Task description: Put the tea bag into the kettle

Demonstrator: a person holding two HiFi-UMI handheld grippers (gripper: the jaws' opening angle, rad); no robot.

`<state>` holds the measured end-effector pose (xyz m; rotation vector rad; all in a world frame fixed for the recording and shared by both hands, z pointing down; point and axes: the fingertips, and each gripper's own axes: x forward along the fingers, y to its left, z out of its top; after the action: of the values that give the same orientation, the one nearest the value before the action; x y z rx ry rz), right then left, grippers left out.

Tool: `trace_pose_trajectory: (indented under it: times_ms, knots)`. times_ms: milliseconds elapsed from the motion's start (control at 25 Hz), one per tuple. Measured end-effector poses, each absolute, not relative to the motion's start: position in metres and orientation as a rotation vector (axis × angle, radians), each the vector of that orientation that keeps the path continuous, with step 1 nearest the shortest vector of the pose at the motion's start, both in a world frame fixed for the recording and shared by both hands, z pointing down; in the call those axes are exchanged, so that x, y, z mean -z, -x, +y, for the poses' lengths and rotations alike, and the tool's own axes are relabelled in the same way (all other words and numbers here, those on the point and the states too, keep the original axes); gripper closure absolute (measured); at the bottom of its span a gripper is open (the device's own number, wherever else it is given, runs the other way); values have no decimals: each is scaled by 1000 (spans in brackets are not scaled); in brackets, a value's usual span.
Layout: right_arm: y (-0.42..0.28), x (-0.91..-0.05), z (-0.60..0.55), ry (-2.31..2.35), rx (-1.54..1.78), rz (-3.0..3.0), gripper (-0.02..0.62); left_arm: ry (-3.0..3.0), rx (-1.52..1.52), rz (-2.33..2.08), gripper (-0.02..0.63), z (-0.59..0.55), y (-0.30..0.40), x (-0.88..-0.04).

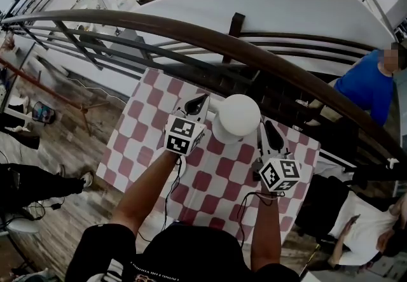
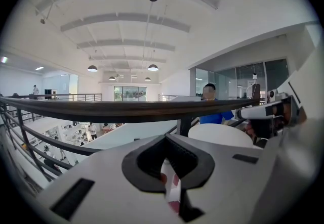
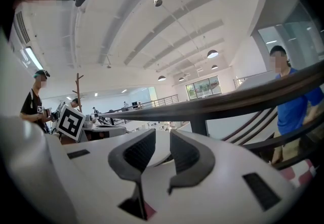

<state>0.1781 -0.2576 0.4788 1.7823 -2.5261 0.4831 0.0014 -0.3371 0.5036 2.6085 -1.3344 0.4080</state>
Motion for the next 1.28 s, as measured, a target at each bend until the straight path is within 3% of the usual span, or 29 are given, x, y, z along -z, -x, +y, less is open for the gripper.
trace_pose_trajectory:
  times_ms: [1280]
  knots:
    - [-168,-480,-260,-1820,-596,-2555,453,-2600,-368,-1324,609,-337,-2,-509]
